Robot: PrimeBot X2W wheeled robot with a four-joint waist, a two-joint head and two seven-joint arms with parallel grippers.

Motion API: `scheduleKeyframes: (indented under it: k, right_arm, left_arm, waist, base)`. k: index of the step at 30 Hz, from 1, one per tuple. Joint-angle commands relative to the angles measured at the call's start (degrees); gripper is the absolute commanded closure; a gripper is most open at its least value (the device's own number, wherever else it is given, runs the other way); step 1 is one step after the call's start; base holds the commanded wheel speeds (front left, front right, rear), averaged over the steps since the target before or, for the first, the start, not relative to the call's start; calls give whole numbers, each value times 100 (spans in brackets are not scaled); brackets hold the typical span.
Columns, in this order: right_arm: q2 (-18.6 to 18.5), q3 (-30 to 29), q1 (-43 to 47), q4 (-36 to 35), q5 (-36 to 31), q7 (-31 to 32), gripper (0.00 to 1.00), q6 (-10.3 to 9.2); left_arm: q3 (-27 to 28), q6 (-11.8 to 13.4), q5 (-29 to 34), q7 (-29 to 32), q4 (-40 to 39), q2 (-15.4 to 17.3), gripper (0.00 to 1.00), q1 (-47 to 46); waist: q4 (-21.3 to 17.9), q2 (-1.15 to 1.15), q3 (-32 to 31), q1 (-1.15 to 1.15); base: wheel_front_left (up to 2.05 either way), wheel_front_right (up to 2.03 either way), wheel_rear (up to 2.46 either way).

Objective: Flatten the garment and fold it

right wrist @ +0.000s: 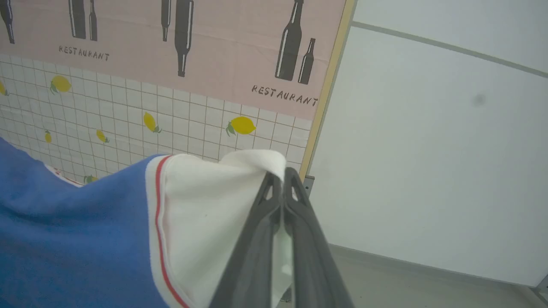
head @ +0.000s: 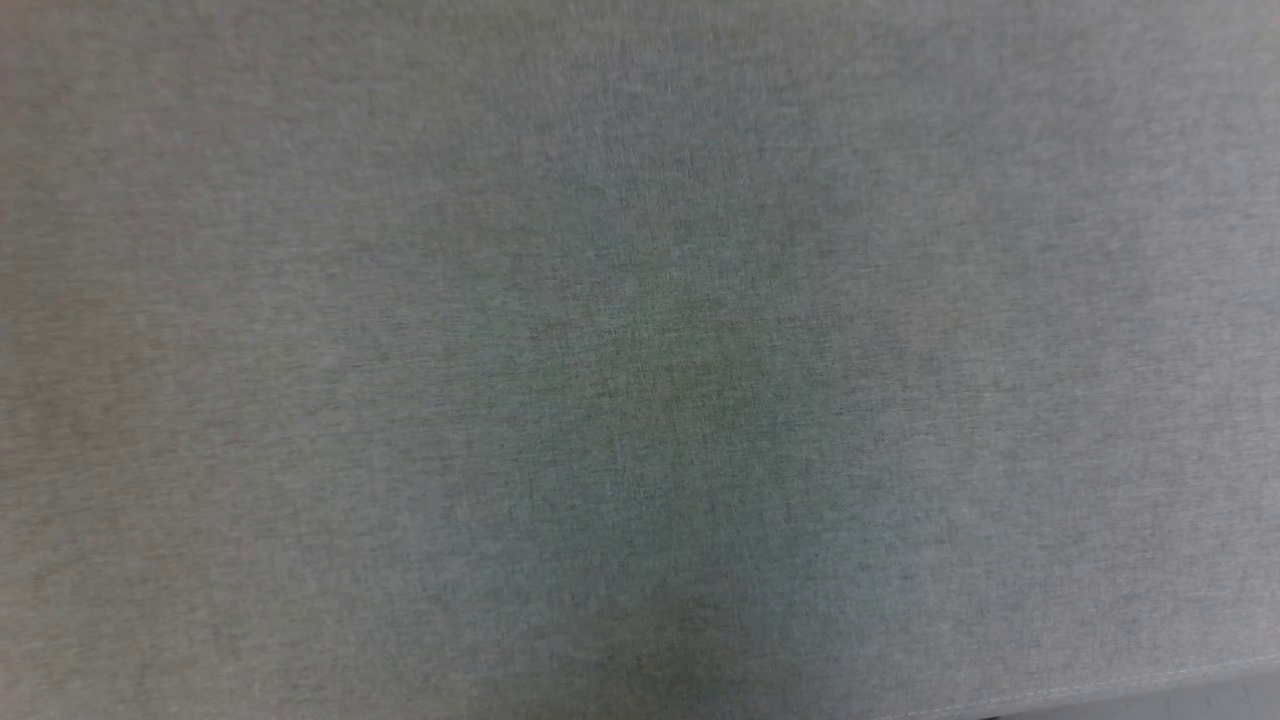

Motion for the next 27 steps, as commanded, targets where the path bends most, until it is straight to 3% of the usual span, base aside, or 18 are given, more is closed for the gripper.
scheduleKeyframes:
  k: [1,9,17,21,27]
  right_arm:
    - [44,70,41,92,100,-109,100,-11]
    - [185,908,999,351,569,-498,100,-11]
    - [-92,1723,2779,-282,1273,-688,100,-11]
    - [-377,1867,3838,-964,1600,-709,100,-11]
    - [-778,1487,5592,-2162,1790,-447,100,-11]
  left_arm:
    - [7,-51,-69,-98,89,-31,100,106]
    - [77,-256,-398,-734,524,-117,100,1164]
    - [248,-297,-727,-1131,285,-228,100,3054]
    - [462,-152,-879,-1164,-329,-234,100,4316]
    - [863,378,-1083,-1169,-1833,-219,100,6481]
  waist:
    - [-52,69,155,-2]
    - [4,69,-467,-2]
    - [112,69,-1500,-2]
    - [108,69,-1977,-2]
    - [91,69,-2581,-2]
  base:
    - [0,0,0]
    - [0,0,0]
    - [0,0,0]
    - [0,0,0]
    - [0,0,0]
